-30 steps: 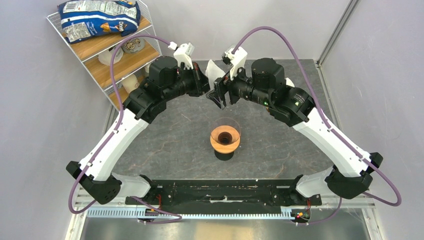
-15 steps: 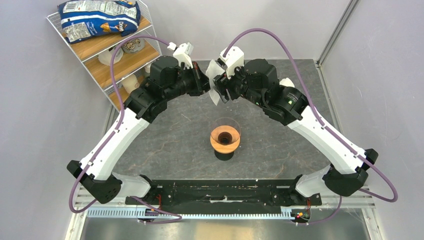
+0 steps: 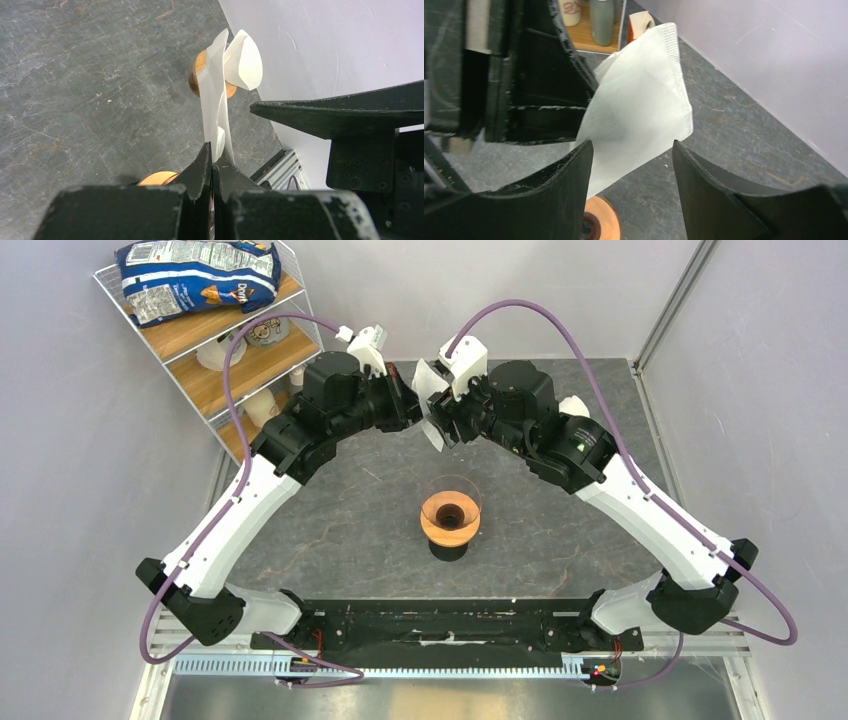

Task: Place the coffee filter in the dripper
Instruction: Adjust the coffee filter.

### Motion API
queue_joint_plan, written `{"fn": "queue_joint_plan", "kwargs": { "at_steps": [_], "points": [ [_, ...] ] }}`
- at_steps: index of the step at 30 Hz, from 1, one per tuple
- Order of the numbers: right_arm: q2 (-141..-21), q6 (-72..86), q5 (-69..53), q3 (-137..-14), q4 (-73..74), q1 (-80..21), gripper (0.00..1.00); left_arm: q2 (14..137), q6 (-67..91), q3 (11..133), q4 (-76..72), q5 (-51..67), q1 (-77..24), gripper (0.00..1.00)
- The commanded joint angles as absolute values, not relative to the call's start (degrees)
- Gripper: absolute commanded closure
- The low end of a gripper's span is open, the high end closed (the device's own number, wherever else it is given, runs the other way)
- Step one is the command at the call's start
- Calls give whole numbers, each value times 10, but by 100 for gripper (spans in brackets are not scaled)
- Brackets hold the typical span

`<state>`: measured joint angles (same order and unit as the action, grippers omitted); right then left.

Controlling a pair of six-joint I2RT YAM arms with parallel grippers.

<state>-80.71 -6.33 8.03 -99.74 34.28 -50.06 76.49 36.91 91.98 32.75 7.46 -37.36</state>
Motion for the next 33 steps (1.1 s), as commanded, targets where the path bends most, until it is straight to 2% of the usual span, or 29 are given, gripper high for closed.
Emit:
{"fn": "queue_joint_plan", "kwargs": {
  "at_steps": [1, 6, 12, 22, 27, 33],
  "points": [
    [-812, -98, 165, -1002, 316, -510, 35, 760, 394, 936, 305, 71, -375, 98],
    [-810, -115, 202, -997, 298, -523, 36, 766, 412, 933, 308, 64, -376, 98],
    [-788, -74, 117, -981, 313, -524, 26, 776, 421, 938, 307, 58, -375, 98],
    [-790, -68, 106, -972, 306, -524, 24, 776, 434, 936, 302, 72, -374, 98],
    [-799, -81, 176, -975, 299, -524, 28, 775, 439, 935, 297, 79, -374, 98],
    [-790, -91, 187, -971, 288, -525, 34, 771, 440, 924, 298, 75, -374, 98]
  ]
}}
